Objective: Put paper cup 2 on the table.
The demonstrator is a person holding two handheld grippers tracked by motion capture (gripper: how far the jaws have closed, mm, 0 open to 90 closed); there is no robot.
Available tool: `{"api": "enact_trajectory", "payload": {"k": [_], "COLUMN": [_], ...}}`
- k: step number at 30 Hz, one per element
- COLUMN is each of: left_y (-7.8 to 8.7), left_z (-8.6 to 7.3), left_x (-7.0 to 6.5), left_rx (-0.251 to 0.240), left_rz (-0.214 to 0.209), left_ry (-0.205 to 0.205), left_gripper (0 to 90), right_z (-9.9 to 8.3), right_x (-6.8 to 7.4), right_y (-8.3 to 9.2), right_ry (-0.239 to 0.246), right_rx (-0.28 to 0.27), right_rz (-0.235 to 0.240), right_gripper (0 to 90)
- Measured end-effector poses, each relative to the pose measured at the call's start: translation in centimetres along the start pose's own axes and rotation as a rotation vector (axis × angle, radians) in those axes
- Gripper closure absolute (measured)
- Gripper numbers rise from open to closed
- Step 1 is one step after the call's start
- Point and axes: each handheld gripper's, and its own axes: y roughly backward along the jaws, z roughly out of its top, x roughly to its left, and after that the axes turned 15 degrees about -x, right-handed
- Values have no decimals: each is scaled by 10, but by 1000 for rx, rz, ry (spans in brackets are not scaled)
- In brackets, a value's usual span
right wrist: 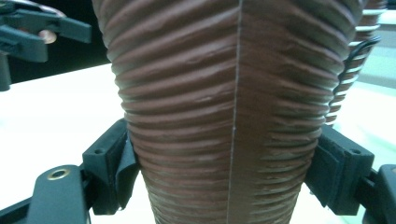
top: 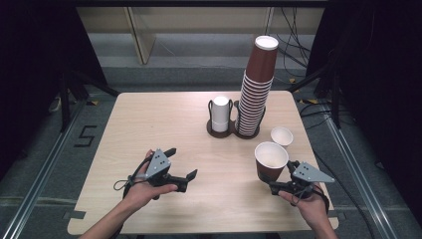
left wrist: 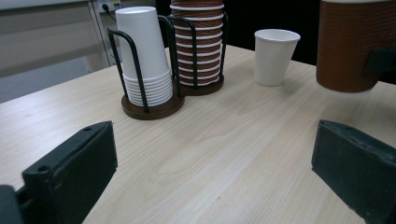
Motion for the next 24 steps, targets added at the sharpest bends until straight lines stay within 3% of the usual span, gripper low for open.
{"api": "enact_trajectory", "payload": {"k": [2, 3, 6, 7, 8, 9, 12, 13, 14, 17, 18, 21, 23, 24], "left_y": [2, 3, 3, 4, 3, 2, 2, 2, 2, 2, 1, 0, -2, -2], "left_z": [-3, -5, -8, -8, -8, -9, -9, -9, -9, -11, -11, -12, -12, -13], "left_x": [-1, -1, -1, -1, -1, 0, 2, 2, 3, 4, 4, 5, 4, 4], "left_rx": [2, 4, -10, 2, 3, -3, 3, 4, 2, 6, 6, 9, 7, 9], "left_rz": [7, 10, 17, 27, 33, 35, 48, 52, 54, 60, 62, 68, 66, 65], "left_ry": [3, 6, 7, 7, 11, 12, 17, 15, 14, 17, 18, 22, 22, 21], "left_gripper": [0, 0, 0, 0, 0, 0, 0, 0, 0, 0, 0, 0, 0, 0], "right_z": [2, 4, 4, 5, 4, 5, 5, 4, 5, 9, 10, 9, 5, 3], "right_x": [-1, -3, -1, -1, 0, 4, 8, 8, 9, 6, 5, -1, 3, 3], "right_y": [1, 3, -1, -1, -5, -7, -17, -21, -21, -16, -12, -6, -13, -21], "right_ry": [-10, 12, -22, -24, -26, -56, -70, -49, -49, -30, -47, -34, -77, -46], "right_rx": [-14, 3, -22, -5, -39, -17, 5, -19, -14, -24, -16, 12, 20, 16], "right_rz": [-11, -36, -76, -84, -95, -131, -118, -103, -128, -114, -137, -188, -213, -217], "right_gripper": [211, 211, 210, 210, 209, 209, 208, 208, 208, 208, 208, 207, 206, 205]}}
